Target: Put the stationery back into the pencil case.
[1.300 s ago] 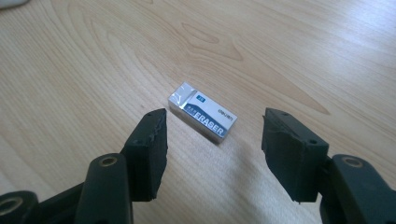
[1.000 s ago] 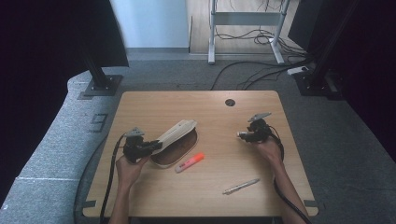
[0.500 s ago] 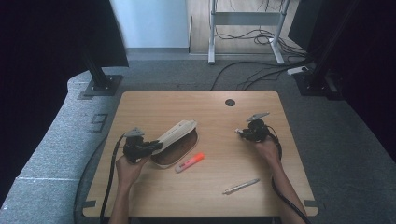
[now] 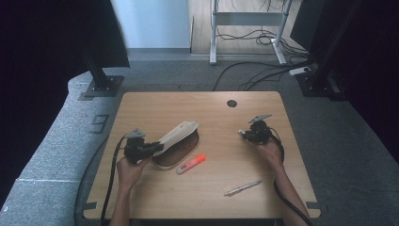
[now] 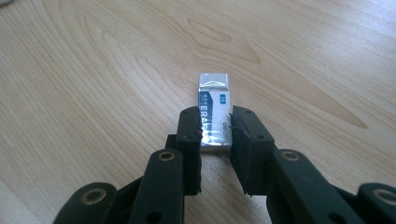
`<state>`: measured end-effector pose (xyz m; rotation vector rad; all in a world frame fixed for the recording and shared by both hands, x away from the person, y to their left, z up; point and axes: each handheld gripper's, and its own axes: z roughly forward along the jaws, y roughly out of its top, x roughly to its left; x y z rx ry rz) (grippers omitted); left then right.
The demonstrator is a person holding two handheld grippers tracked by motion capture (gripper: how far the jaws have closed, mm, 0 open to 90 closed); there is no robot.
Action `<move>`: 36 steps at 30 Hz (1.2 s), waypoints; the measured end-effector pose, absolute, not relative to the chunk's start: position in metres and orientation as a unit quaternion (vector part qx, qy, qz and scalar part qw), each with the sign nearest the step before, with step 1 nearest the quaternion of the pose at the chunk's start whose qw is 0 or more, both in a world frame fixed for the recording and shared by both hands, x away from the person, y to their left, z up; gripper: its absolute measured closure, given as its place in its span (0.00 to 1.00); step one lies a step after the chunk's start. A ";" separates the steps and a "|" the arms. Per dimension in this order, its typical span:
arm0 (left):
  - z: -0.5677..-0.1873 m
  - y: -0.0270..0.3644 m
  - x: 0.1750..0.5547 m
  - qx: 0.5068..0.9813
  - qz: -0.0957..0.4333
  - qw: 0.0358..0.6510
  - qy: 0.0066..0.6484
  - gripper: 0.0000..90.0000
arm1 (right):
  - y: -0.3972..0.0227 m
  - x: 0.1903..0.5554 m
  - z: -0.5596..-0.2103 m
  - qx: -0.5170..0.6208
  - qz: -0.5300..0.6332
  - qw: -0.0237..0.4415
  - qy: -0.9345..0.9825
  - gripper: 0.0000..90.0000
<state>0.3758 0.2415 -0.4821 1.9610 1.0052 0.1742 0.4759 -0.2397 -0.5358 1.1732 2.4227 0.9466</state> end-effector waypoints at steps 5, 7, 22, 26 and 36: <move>-0.482 0.241 0.376 0.793 0.071 0.448 0.406 0.87 | -0.243 0.471 -0.531 0.408 0.345 0.139 0.834 0.81; -0.482 0.241 0.376 0.793 0.072 0.448 0.406 0.87 | -0.243 0.468 -0.529 0.406 0.348 0.139 0.833 0.81; -0.482 0.242 0.375 0.795 0.072 0.447 0.404 0.87 | -0.223 0.451 -0.510 0.373 0.361 0.138 0.843 0.80; -0.482 0.242 0.375 0.795 0.072 0.447 0.404 0.87 | -0.217 0.449 -0.506 0.371 0.364 0.133 0.844 0.80; -0.482 0.241 0.374 0.795 0.071 0.447 0.404 0.87 | -0.198 0.445 -0.500 0.351 0.376 0.123 0.849 0.80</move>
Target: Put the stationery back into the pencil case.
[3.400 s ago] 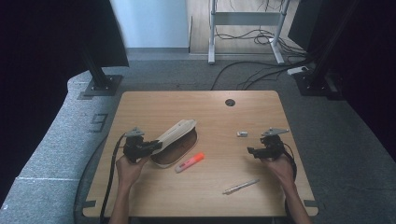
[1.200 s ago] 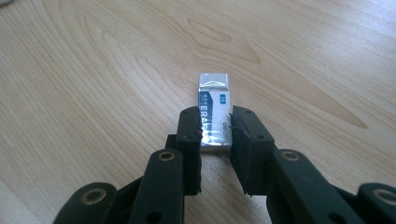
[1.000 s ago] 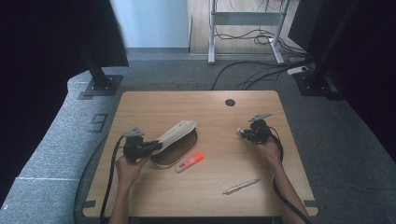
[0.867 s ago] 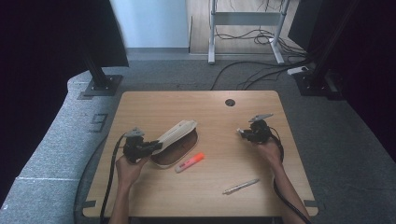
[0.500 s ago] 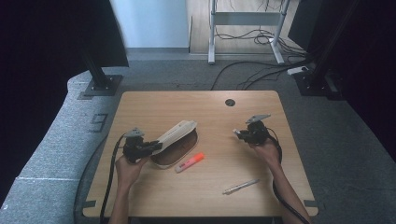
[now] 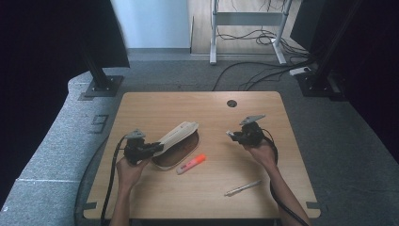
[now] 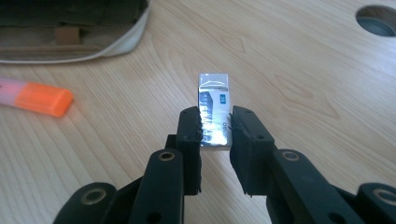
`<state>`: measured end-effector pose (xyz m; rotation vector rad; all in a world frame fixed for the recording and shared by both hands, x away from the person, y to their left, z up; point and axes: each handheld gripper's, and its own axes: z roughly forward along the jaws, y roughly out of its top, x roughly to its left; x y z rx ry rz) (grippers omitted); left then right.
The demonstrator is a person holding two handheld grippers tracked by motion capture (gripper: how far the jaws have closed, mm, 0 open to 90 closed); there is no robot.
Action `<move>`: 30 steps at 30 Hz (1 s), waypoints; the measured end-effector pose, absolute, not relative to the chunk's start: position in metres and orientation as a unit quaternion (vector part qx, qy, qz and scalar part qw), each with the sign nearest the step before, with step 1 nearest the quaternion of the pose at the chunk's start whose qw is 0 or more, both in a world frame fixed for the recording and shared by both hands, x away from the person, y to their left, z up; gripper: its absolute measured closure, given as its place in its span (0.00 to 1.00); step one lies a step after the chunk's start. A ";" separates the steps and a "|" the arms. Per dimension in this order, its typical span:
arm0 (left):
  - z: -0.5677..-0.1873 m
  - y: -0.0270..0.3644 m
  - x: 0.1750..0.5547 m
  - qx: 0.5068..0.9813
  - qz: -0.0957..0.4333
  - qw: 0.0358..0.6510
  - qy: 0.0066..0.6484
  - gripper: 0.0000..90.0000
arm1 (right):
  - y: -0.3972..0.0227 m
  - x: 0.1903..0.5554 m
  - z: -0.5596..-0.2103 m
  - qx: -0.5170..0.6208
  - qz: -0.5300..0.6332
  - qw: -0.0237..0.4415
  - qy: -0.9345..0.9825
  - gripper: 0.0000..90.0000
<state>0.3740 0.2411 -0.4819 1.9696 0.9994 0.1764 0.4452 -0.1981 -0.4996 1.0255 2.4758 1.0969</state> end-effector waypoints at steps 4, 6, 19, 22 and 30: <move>-0.482 0.241 0.374 0.795 0.071 0.447 0.403 0.87 | -0.186 0.445 -0.497 0.340 0.380 0.119 0.852 0.80; -0.482 0.241 0.374 0.795 0.071 0.447 0.403 0.87 | -0.180 0.445 -0.497 0.335 0.379 0.118 0.854 0.80; -0.481 0.242 0.374 0.796 0.070 0.447 0.402 0.87 | -0.145 0.447 -0.496 0.312 0.381 0.105 0.864 0.80; -0.481 0.242 0.374 0.796 0.070 0.448 0.401 0.87 | -0.134 0.448 -0.497 0.304 0.380 0.104 0.868 0.80; -0.481 0.242 0.373 0.796 0.071 0.448 0.401 0.87 | -0.116 0.451 -0.499 0.295 0.378 0.097 0.872 0.80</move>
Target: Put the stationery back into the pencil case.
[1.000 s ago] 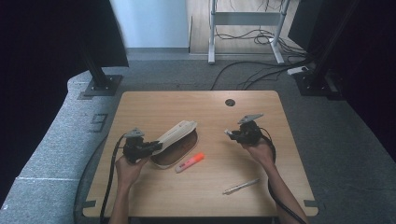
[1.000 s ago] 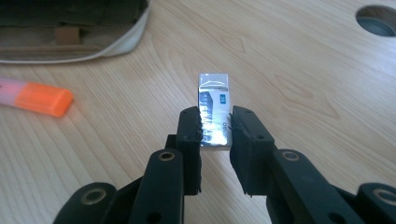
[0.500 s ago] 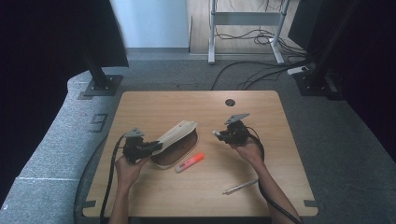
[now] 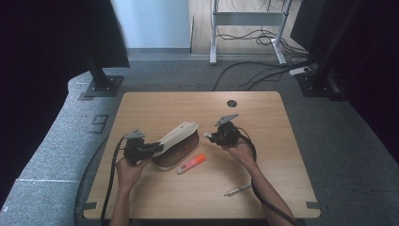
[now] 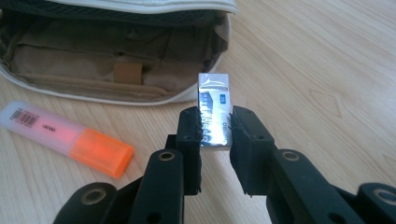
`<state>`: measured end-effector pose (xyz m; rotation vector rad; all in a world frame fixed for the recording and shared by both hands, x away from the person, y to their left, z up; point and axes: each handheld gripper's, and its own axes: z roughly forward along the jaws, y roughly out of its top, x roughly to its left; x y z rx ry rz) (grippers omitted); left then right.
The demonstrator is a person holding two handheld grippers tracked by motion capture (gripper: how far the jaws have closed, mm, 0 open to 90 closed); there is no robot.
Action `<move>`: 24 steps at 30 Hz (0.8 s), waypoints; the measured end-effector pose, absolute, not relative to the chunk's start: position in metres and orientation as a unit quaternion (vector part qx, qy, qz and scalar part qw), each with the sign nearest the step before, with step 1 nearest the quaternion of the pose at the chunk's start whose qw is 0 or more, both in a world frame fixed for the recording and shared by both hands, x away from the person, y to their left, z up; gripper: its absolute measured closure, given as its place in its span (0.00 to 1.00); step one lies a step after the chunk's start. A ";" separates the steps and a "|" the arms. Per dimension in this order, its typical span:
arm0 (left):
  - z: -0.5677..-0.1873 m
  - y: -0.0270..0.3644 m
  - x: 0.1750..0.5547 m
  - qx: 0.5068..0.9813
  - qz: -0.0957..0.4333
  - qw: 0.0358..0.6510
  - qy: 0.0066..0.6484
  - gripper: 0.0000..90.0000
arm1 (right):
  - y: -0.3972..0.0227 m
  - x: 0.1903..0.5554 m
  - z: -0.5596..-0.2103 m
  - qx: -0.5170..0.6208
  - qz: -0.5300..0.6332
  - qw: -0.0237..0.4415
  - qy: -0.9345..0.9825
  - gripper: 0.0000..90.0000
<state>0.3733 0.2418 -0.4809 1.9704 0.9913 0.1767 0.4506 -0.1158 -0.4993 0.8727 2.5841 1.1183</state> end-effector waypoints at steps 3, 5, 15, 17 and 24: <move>-0.481 0.242 0.373 0.796 0.072 0.448 0.400 0.87 | -0.110 0.452 -0.500 0.292 0.378 0.095 0.874 0.80; -0.480 0.242 0.373 0.796 0.073 0.449 0.400 0.87 | -0.102 0.453 -0.501 0.287 0.374 0.093 0.877 0.80; -0.479 0.243 0.372 0.795 0.072 0.451 0.399 0.87 | -0.077 0.458 -0.506 0.277 0.369 0.088 0.883 0.80; -0.479 0.243 0.372 0.794 0.072 0.452 0.399 0.87 | -0.072 0.459 -0.507 0.275 0.367 0.087 0.884 0.80; -0.479 0.243 0.372 0.795 0.070 0.452 0.398 0.87 | -0.057 0.464 -0.513 0.272 0.363 0.085 0.887 0.80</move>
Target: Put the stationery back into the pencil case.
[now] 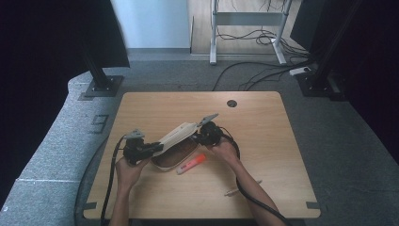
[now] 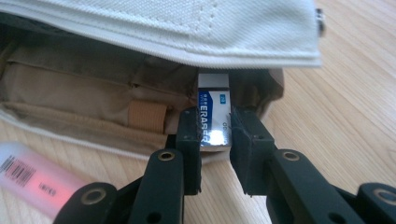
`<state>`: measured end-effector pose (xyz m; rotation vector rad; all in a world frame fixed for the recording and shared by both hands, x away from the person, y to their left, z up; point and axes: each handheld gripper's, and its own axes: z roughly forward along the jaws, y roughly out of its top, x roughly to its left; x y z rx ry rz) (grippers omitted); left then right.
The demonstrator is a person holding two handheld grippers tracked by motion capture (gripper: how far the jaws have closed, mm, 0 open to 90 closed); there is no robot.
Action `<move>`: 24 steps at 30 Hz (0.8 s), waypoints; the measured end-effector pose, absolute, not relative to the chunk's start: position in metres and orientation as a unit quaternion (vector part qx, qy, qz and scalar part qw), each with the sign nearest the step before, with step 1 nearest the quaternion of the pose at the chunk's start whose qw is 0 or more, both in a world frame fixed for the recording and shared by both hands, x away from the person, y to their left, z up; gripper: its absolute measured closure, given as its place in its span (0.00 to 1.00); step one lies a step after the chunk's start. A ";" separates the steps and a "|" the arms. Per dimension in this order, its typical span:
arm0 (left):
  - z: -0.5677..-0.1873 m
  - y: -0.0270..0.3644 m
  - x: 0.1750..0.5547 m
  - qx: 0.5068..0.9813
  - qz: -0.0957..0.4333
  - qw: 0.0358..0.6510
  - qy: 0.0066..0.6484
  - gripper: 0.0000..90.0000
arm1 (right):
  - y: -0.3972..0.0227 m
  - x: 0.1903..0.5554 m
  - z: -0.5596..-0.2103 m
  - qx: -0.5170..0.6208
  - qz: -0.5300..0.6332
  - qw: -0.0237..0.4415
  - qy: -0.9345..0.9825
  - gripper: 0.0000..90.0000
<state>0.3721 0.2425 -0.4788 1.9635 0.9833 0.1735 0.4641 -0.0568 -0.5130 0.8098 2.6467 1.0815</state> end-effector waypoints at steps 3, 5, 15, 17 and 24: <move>-0.479 0.242 0.372 0.795 0.069 0.453 0.398 0.87 | -0.053 0.466 -0.515 0.270 0.360 0.089 0.889 0.80; -0.479 0.242 0.372 0.795 0.068 0.454 0.398 0.87 | -0.050 0.468 -0.517 0.274 0.357 0.089 0.888 0.80; -0.479 0.242 0.372 0.794 0.067 0.455 0.397 0.87 | -0.043 0.479 -0.523 0.283 0.353 0.097 0.887 0.80; -0.479 0.242 0.372 0.794 0.066 0.455 0.397 0.87 | -0.042 0.482 -0.525 0.286 0.352 0.098 0.886 0.80; -0.479 0.242 0.372 0.795 0.067 0.454 0.396 0.87 | -0.035 0.485 -0.527 0.285 0.356 0.104 0.884 0.80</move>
